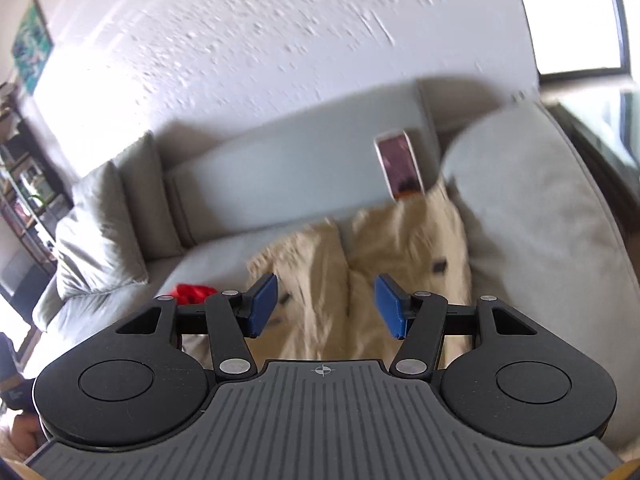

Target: Fold clothes

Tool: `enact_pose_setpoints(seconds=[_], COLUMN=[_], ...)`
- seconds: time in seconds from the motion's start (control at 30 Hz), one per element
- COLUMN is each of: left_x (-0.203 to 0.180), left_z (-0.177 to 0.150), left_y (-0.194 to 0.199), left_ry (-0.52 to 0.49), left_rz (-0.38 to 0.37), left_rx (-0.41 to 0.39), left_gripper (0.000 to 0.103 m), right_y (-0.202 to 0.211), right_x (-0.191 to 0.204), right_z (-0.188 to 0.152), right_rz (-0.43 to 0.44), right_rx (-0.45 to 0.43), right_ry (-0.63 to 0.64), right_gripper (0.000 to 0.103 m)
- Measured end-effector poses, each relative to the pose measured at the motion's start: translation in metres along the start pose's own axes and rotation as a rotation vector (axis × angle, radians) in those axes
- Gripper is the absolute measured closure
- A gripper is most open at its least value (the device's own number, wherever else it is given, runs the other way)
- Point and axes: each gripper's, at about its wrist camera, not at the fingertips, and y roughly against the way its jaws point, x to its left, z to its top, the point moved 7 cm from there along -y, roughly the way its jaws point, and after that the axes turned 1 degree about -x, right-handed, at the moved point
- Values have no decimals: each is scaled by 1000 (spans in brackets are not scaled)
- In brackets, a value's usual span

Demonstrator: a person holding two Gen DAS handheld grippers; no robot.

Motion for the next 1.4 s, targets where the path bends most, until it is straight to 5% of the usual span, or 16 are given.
enact_pose_setpoints(seconds=[0.17,0.4,0.67,0.9,1.07,1.23,1.33,1.37,1.4], left_x=[-1,14,64,112,153,174,172,166,157], left_z=[34,26,42,60,34,9,10,12,13], left_y=[6,-56,-198,-319,-391,-440,-452,-453,-452], left_ry=[-27,-60,30,85,238,390,407,391,366], left_rz=[14,75,174,214,189,135,90,44,-19], left_rx=[-125,-34,225,315,349,407,367,366,373], left_gripper=[25,16,19,15,16,16,13,16,34], right_y=[-3,-66,-223,-386,-494,-553,-576,-582,-585], right_x=[37,44,27,17,-16,-38,-50,-53,-54], right_z=[29,28,22,25,10,-6,-16,-20,-22], right_rz=[49,84,71,49,-23,-6,3,10,12], right_rx=[-88,-11,197,361,418,407,419,424,420], right_ry=[105,123,96,45,-22,-113,-189,-208,-211], right_gripper=[28,28,28,28,32,34,36,44,50])
